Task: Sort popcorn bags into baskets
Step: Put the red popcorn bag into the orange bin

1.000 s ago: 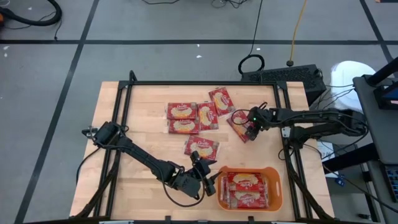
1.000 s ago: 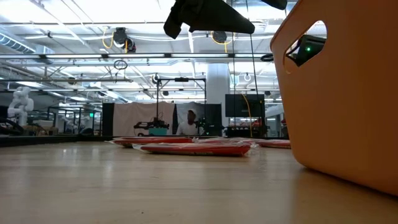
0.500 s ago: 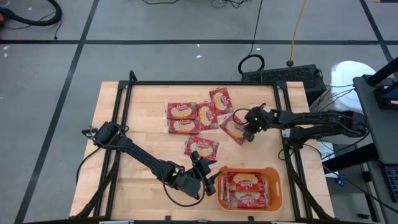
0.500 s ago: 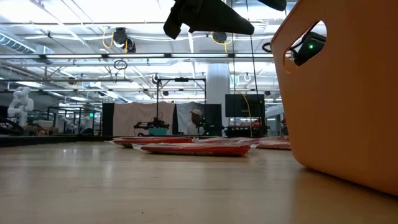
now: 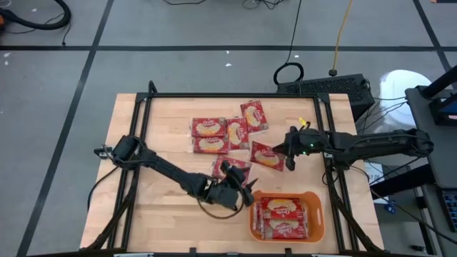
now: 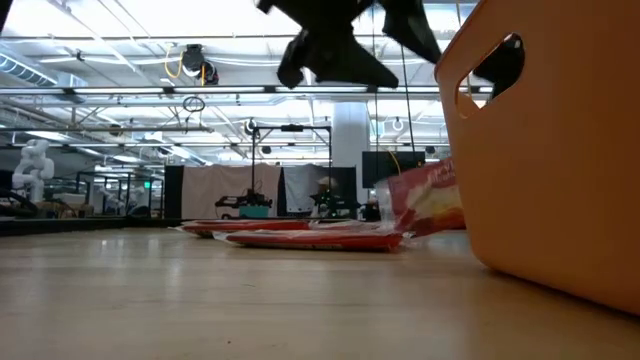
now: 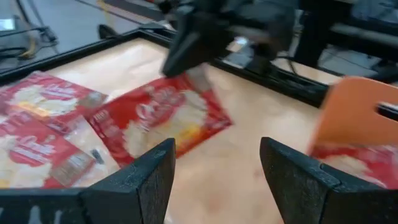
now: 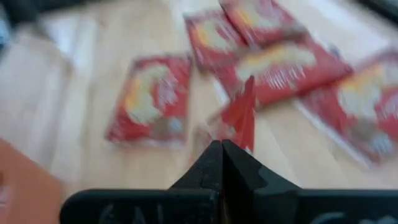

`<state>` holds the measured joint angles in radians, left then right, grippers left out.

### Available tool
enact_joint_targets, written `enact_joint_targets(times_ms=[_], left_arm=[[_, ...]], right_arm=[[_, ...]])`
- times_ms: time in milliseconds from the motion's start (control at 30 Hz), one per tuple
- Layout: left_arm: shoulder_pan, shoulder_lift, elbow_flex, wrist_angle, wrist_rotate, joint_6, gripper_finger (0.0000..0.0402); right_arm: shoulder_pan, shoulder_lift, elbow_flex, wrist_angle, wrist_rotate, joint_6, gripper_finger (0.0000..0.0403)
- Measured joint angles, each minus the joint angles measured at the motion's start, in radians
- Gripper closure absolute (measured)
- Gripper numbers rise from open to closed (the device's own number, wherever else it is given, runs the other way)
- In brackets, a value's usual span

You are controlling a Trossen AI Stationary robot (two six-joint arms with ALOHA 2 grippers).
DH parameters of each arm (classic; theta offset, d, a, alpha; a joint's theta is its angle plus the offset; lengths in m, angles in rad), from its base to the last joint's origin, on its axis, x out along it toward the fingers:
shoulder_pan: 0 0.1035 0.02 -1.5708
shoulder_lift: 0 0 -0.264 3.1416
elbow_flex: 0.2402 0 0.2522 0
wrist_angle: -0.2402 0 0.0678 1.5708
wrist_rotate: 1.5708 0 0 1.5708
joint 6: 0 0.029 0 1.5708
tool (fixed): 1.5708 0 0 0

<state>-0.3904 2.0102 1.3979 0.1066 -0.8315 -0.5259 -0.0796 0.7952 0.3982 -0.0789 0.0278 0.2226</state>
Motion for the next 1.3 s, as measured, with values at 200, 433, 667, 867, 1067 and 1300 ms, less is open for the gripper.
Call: enact_joint_targets(times_ms=[200, 433, 667, 867, 1067, 1300], left_arm=[[0.056, 0.001, 0.000, 0.004, 0.069, 0.003, 0.0163], [0.055, 0.001, 0.000, -0.011, 0.108, -0.035, 0.0163], [0.041, 0.001, 0.000, 0.004, 0.108, -0.047, 0.0163], [0.029, 0.001, 0.000, 0.003, 0.107, -0.062, 0.0163], [0.011, 0.001, 0.000, -0.001, 0.107, -0.058, 0.0163], [0.008, 0.001, 0.000, -0.008, 0.105, -0.055, 0.0163]], right_arm=[[0.095, -0.022, 0.002, -0.025, 0.094, 0.024, 0.0402], [0.089, 0.057, 0.002, -0.128, 0.123, 0.176, 0.0398], [0.033, 0.248, 0.002, -0.194, 0.112, 0.266, 0.0319], [0.002, 0.382, 0.005, -0.107, 0.092, 0.264, 0.0250], [0.002, 0.439, 0.006, -0.070, 0.018, 0.251, 0.0272], [0.012, 0.436, 0.003, 0.003, -0.030, 0.199, 0.0383]])
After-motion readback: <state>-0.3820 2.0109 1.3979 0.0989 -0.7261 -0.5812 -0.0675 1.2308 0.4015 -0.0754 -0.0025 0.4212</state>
